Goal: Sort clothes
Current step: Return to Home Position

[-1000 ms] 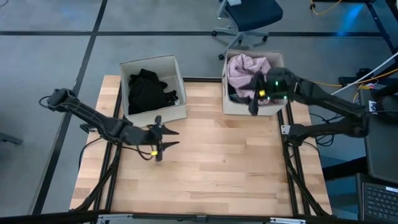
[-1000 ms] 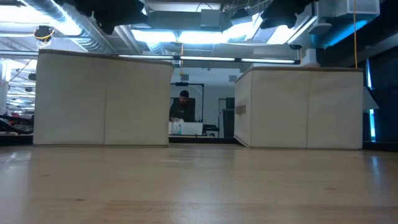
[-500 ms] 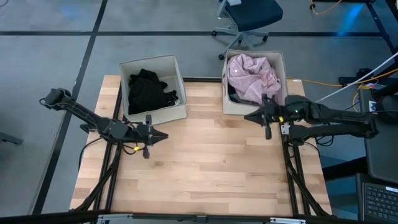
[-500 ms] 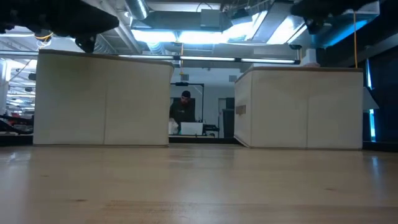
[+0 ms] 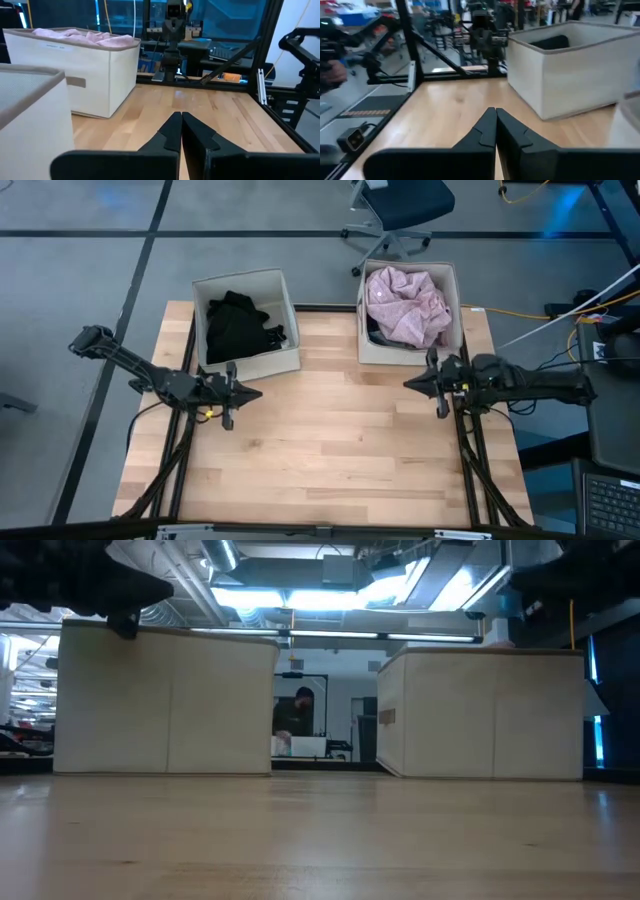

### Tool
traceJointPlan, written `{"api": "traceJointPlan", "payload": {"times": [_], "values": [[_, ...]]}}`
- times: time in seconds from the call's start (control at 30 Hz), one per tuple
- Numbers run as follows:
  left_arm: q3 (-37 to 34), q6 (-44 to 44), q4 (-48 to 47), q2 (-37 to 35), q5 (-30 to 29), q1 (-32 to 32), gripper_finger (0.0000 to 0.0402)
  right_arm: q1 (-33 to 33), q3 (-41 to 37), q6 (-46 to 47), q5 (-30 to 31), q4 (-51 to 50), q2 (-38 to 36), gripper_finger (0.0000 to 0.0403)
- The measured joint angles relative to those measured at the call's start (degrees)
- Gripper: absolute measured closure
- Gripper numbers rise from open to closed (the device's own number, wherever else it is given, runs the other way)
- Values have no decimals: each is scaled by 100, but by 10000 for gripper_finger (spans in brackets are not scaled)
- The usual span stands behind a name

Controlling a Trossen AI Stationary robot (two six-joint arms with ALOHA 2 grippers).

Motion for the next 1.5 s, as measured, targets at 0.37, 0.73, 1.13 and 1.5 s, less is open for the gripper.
{"api": "traceJointPlan", "payload": {"times": [0.37,0.73,1.13,1.5], "values": [[-412,-38,8,-542,-19,0,400,-3,-1087,71,-49,548,-840,395],[-780,-132,-343,-1346,-175,0,399,-7,-1711,89,108,969,-1117,399],[-780,260,-1320,-2293,-625,0,399,-3,-1849,269,106,907,-1110,399],[-782,317,-1585,-3144,27,36,399,-7,-1857,286,-92,798,-1108,400]]}}
